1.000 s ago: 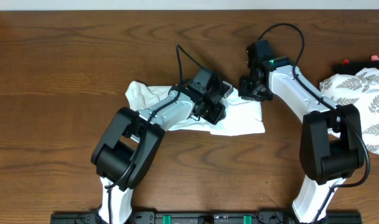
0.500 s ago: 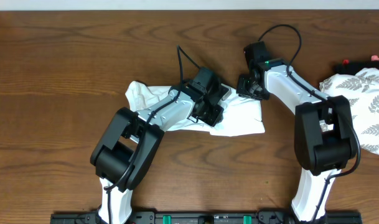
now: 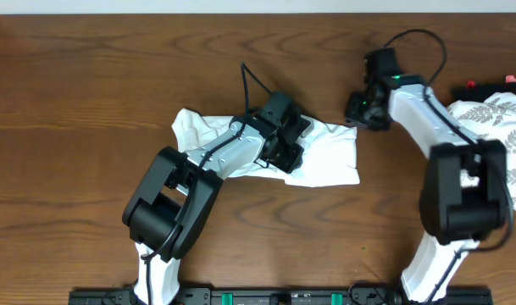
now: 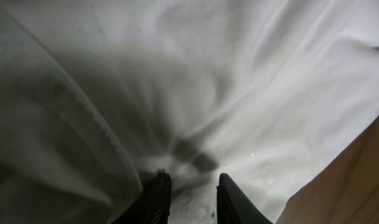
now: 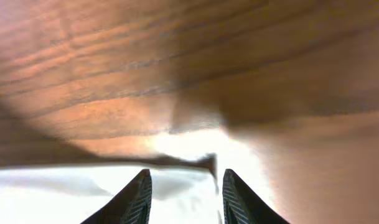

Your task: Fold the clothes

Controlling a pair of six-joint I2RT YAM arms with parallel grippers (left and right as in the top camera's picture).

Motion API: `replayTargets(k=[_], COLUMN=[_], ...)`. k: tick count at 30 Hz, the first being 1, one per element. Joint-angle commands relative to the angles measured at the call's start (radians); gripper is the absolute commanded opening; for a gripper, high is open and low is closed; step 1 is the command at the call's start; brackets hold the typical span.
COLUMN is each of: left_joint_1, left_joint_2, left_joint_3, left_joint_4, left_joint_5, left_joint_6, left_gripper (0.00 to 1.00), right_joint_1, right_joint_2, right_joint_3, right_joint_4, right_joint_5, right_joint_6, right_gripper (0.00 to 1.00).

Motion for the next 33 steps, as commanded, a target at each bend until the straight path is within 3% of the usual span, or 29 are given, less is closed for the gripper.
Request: replayTargets(k=[1, 8, 16, 19, 22, 28, 33], left_joint_1=[0.003, 0.003, 0.003, 0.003, 0.003, 0.003, 0.003], left_joint_2=[0.021, 0.021, 0.021, 0.021, 0.021, 0.021, 0.021], left_joint_3=[-0.019, -0.019, -0.019, -0.019, -0.019, -0.019, -0.019], left_joint_4=[-0.029, -0.029, -0.032, -0.036, -0.044, -0.057, -0.063], left_joint_5=[-0.050, -0.050, -0.050, -0.050, -0.050, -0.050, -0.050], left_joint_6=[0.006, 0.006, 0.006, 0.006, 0.006, 0.006, 0.006], left_gripper=[0.27, 0.27, 0.27, 0.27, 0.27, 0.27, 0.27], right_joint_1=[0.005, 0.040, 0.069, 0.080, 0.092, 0.101, 0.095], right_joint_2=[-0.130, -0.158, -0.089, -0.059, -0.027, 0.060, 0.087], right_joint_3=[0.018, 0.003, -0.102, -0.142, -0.179, -0.193, -0.193], right_joint_4=[-0.043, -0.190, -0.085, 0.000, 0.104, 0.197, 0.227], right_joint_5=[-0.028, -0.012, -0.005, -0.005, -0.005, -0.005, 0.000], right_joint_6=[-0.063, -0.078, -0.074, -0.074, -0.069, -0.001, 0.005], right_gripper=[0.31, 0.06, 0.05, 0.08, 0.21, 0.23, 0.34])
